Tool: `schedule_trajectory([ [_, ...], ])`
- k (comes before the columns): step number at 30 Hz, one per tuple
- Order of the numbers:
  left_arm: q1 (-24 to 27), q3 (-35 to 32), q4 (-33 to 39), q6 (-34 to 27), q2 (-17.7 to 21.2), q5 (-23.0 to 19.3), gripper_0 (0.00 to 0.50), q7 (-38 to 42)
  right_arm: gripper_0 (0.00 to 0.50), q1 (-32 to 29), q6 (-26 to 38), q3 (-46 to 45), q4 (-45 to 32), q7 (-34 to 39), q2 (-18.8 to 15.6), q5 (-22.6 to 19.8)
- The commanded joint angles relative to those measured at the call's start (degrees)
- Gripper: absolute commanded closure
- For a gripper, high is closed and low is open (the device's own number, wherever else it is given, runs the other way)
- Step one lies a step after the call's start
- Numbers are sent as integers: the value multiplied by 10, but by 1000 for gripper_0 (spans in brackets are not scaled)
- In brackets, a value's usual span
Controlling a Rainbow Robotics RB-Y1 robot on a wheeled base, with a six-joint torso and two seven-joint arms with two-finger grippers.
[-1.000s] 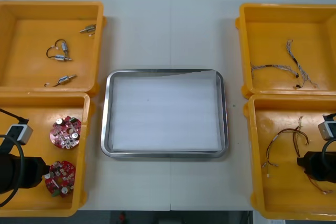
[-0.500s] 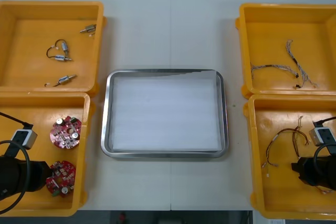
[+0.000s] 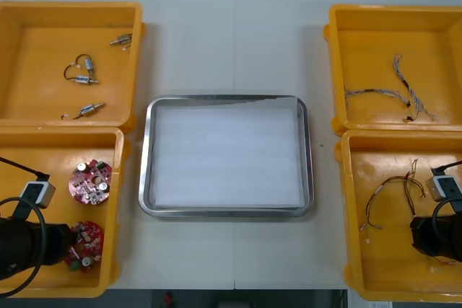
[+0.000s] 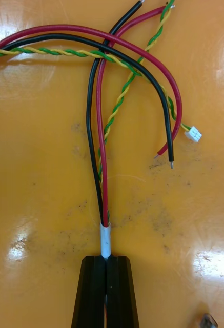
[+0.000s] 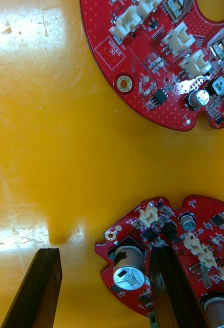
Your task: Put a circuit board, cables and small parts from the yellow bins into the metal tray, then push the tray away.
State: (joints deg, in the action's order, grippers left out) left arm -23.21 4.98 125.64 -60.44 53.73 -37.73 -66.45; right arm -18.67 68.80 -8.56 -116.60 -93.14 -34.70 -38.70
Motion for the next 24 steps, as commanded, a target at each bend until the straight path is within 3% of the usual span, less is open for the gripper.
schedule_trajectory([
  [1, -18, 11, -2, 4, -1, 2, 0, 35, 500, -2, 22, -5, -17, -19, -12, -10],
  [7, -19, 12, -2, 4, -3, 2, 13, 36, 500, 9, 117, -68, -97, -15, -12, -27],
  [9, -19, 13, -2, 4, -3, 2, 136, 35, 500, 16, 152, -94, -120, -15, -12, -45],
  [10, -19, 13, -2, 5, -3, 3, 242, 36, 500, 19, 167, -105, -129, -16, -12, -53],
  [11, -19, 14, -2, 4, -5, 3, 451, 36, 500, 25, 186, -119, -139, -20, -12, -61],
  [12, -19, 13, -2, 4, -6, 3, 500, 36, 500, 28, 195, -126, -144, -19, -12, -66],
  [16, -19, 14, -2, 4, -6, 4, 500, 42, 500, 55, 265, -170, -178, -17, -11, -94],
  [24, -10, 4, -1, -3, -6, 3, 500, 43, 500, 115, 383, -218, -238, -9, -12, -104],
])
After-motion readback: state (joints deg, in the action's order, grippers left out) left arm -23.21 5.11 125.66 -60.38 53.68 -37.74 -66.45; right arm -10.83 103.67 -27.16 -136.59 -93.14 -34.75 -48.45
